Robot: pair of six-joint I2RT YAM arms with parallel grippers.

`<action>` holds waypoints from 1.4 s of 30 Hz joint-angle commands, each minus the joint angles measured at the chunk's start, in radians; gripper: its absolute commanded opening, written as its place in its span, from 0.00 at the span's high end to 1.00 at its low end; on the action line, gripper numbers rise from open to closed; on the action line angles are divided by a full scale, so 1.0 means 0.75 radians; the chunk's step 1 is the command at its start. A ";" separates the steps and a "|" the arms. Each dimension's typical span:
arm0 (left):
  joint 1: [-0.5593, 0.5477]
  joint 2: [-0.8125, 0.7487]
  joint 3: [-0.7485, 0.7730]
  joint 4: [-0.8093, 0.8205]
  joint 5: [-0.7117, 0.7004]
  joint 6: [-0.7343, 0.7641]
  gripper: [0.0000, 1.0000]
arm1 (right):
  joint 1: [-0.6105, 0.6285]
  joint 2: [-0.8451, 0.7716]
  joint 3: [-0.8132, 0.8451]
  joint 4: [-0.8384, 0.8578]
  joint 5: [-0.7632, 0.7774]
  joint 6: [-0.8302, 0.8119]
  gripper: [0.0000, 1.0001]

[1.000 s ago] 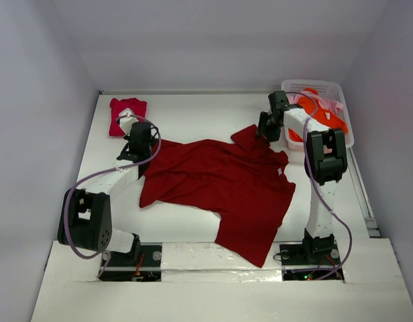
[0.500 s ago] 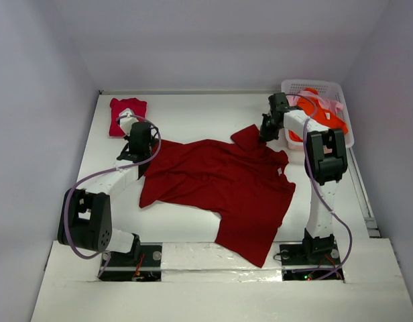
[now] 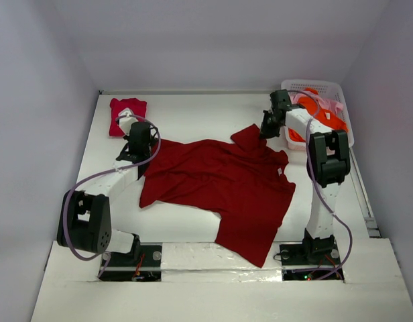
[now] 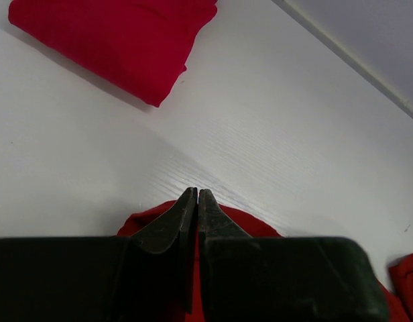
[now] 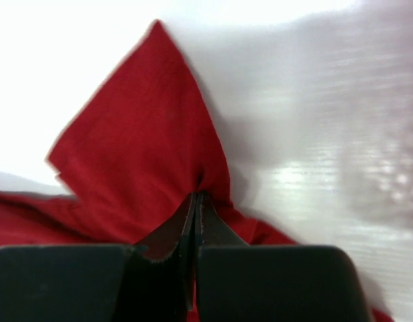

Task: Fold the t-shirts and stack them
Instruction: Flatten the tshirt out

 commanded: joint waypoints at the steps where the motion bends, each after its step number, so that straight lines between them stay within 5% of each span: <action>1: 0.009 -0.097 0.002 0.014 -0.014 0.007 1.00 | -0.007 -0.151 0.080 -0.005 -0.003 -0.016 1.00; 42: 0.009 -0.784 0.070 -0.327 -0.020 0.007 1.00 | 0.005 -1.089 -0.347 -0.030 -0.038 -0.055 1.00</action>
